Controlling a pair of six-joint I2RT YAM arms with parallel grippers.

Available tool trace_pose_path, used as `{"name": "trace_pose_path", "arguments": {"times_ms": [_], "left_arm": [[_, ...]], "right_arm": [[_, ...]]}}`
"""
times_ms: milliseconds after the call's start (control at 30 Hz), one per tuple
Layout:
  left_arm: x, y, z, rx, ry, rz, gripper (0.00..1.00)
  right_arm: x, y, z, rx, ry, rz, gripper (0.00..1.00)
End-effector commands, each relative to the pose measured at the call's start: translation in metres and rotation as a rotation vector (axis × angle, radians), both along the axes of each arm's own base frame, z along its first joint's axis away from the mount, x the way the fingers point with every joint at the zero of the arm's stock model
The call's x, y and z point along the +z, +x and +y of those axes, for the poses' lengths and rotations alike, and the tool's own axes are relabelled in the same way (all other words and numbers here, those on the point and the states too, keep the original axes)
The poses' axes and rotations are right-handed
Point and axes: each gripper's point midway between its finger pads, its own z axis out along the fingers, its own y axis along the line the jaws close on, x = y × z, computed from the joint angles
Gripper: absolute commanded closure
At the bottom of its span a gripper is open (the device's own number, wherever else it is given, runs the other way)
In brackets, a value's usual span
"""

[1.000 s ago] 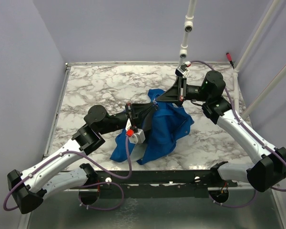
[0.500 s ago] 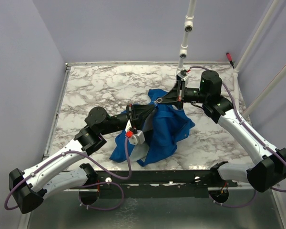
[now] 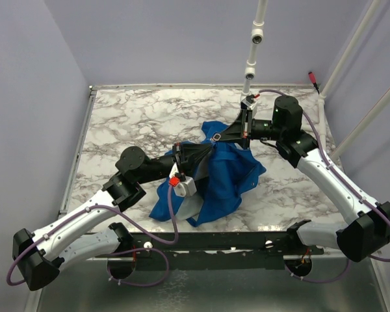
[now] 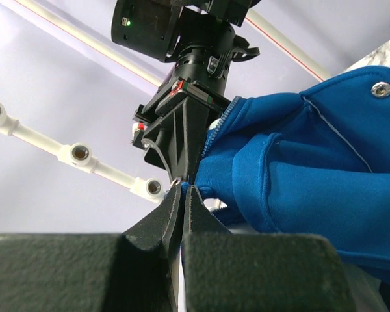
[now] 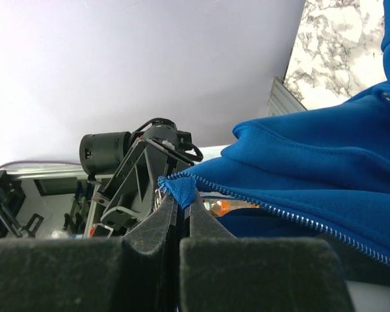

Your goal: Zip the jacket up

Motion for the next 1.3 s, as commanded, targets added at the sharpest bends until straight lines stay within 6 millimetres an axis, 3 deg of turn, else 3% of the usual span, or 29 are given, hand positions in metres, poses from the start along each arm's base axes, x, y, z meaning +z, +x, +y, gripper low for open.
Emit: {"name": "trace_pose_path", "arguments": {"times_ms": [0, 133, 233, 467, 633, 900, 1067, 1267], "left_arm": [[0.040, -0.049, -0.009, -0.235, -0.094, -0.088, 1.00], [0.050, -0.055, -0.012, -0.288, -0.108, -0.051, 1.00], [0.046, -0.050, -0.011, -0.266, -0.096, -0.002, 1.00], [0.041, -0.042, -0.004, -0.201, -0.083, 0.061, 1.00], [0.040, -0.041, -0.001, -0.185, -0.076, 0.075, 1.00], [0.036, -0.037, 0.003, -0.145, -0.052, 0.073, 1.00], [0.032, -0.035, 0.005, -0.127, -0.034, 0.082, 1.00], [0.023, -0.033, 0.005, -0.120, -0.001, 0.098, 1.00]], "right_arm": [[-0.010, 0.039, -0.004, -0.166, -0.060, -0.048, 0.99], [-0.001, 0.043, -0.004, -0.174, -0.044, -0.124, 0.99], [0.015, 0.035, -0.003, -0.130, 0.001, -0.222, 0.99], [0.020, 0.015, -0.005, -0.028, -0.003, -0.333, 0.68], [0.031, 0.015, -0.005, 0.003, -0.019, -0.401, 0.58], [0.039, 0.008, -0.011, 0.041, 0.007, -0.463, 0.53], [0.048, 0.014, -0.023, 0.020, -0.017, -0.526, 0.51], [0.041, 0.012, -0.028, 0.024, -0.021, -0.541, 0.49]]}}
